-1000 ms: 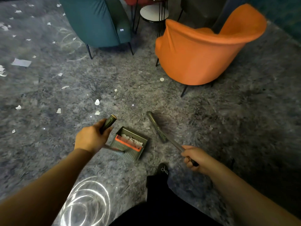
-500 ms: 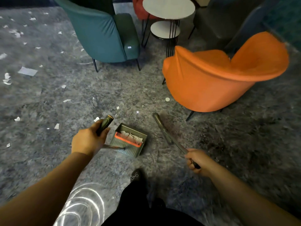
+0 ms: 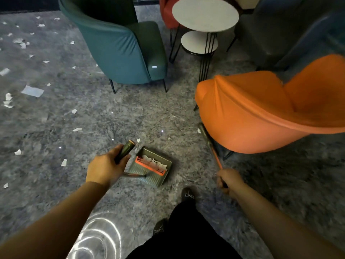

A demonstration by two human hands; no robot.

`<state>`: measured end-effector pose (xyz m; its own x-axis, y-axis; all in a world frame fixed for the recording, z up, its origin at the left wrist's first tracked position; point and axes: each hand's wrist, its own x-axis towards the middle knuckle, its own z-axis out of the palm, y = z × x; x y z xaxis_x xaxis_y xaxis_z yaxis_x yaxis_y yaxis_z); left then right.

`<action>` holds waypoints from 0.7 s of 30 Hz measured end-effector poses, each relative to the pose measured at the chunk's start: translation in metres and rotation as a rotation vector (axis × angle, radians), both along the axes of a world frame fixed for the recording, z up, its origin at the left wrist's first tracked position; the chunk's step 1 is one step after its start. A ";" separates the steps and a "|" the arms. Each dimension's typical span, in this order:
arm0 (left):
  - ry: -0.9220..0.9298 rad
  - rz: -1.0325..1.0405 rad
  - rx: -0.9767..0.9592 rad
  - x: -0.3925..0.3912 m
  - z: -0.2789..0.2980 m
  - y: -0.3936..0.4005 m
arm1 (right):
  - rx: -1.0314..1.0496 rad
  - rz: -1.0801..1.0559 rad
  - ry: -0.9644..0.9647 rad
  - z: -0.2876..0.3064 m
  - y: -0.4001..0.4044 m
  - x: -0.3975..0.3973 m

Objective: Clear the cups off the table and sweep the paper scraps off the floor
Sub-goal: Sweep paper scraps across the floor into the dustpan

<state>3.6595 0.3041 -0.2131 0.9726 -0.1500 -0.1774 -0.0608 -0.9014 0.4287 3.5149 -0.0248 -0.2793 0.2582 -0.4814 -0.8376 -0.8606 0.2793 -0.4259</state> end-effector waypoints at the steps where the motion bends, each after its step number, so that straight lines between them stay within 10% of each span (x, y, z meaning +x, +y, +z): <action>1: 0.003 0.001 -0.003 0.006 -0.001 -0.003 | 0.000 -0.009 0.001 -0.001 -0.007 0.011; 21: 0.051 0.146 0.124 0.069 -0.018 -0.081 | 0.096 0.239 0.135 -0.035 -0.100 0.177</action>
